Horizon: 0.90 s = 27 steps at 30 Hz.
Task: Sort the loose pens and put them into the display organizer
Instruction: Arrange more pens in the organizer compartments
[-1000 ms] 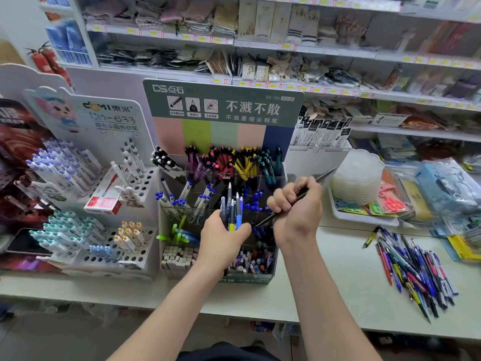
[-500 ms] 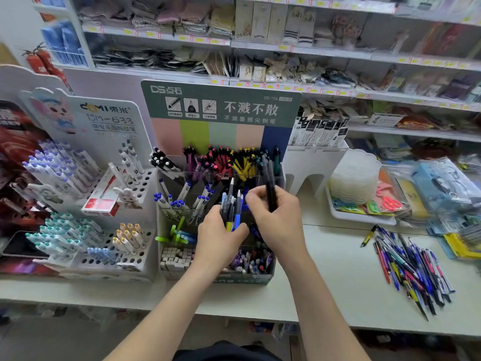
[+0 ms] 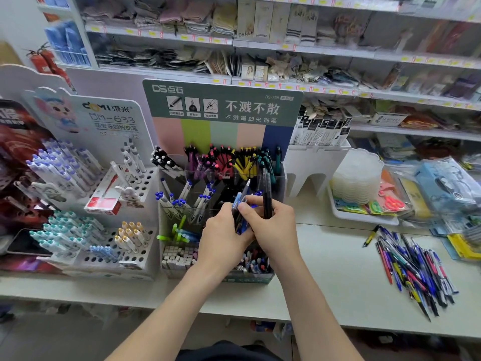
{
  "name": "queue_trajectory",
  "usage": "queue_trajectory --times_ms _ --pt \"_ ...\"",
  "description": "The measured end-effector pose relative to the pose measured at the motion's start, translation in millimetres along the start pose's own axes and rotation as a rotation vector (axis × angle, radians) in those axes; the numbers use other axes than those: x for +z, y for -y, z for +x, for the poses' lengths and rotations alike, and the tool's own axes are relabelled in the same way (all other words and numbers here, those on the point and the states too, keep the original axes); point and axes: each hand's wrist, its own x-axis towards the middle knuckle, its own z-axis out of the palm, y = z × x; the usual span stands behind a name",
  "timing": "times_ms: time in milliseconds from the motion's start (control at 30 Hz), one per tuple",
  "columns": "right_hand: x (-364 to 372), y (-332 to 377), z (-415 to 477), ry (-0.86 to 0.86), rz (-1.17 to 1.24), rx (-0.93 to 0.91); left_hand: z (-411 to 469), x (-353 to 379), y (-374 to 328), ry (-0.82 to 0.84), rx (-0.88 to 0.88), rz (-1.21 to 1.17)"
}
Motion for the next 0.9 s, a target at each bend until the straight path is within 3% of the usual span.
queue_trajectory --times_ms 333,567,667,767,900 --pt "2 -8 2 -0.037 -0.092 -0.049 2 -4 7 0.075 0.089 0.124" --pt "2 -11 16 -0.146 0.035 0.034 0 -7 6 0.117 0.111 0.114" --pt "3 -11 19 -0.122 0.122 0.078 0 -8 5 0.113 0.137 0.128" --pt "4 -7 14 0.016 0.241 0.094 -1 -9 5 0.088 0.162 0.159" --pt "10 -7 7 0.065 0.086 0.039 0 -10 11 0.064 0.151 0.148"
